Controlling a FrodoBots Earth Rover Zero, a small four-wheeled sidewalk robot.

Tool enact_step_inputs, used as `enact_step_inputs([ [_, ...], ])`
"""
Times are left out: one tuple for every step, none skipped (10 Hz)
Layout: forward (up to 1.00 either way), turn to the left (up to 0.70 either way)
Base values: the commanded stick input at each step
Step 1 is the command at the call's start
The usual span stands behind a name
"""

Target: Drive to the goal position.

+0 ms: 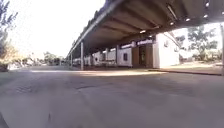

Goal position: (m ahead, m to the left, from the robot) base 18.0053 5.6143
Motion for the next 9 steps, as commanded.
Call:
enact_step_inputs([
  [0.7,0.0],
  [0.7,0.0],
  [0.7,0.0],
  [0.7,0.0],
  [0.7,0.0],
  [0.7,0.0],
  [0.7,0.0],
  [0.7,0.0],
  [0.7,0.0],
])
